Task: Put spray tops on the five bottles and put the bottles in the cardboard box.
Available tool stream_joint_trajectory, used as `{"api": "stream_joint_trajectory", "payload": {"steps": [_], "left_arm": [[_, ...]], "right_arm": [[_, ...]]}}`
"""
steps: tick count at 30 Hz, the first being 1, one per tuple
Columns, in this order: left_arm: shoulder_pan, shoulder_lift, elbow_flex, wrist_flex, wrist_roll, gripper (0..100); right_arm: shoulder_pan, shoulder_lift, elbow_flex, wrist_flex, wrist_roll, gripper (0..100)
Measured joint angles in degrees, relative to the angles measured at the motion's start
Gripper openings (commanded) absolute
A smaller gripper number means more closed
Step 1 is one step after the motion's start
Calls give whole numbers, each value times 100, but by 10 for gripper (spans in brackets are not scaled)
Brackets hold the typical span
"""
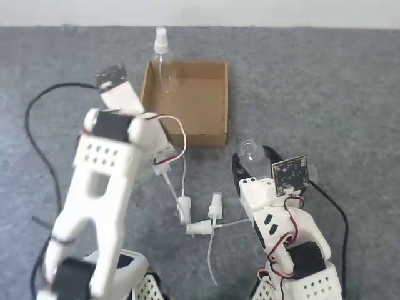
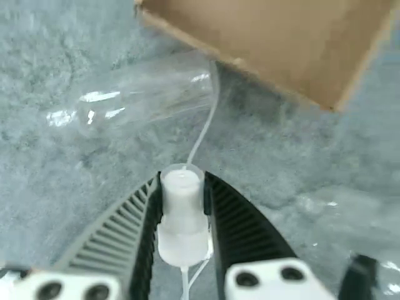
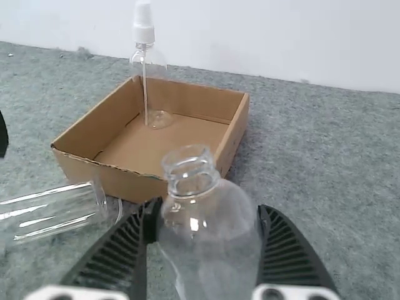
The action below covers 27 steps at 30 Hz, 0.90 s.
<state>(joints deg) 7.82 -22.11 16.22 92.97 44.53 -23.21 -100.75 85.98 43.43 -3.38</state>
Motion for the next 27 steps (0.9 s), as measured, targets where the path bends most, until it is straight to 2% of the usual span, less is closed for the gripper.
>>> {"api": "stream_joint_trajectory", "payload": {"steps": [8,16,27], "left_arm": [[0,-1354,1204,-993,35,11],[0,-2101,1248,-1055,53,11],[-9,-2189,1442,-1064,53,11]], "right_arm": [[0,0,0,0,18,100],[0,0,0,0,18,100],[0,0,0,0,18,100]]}}
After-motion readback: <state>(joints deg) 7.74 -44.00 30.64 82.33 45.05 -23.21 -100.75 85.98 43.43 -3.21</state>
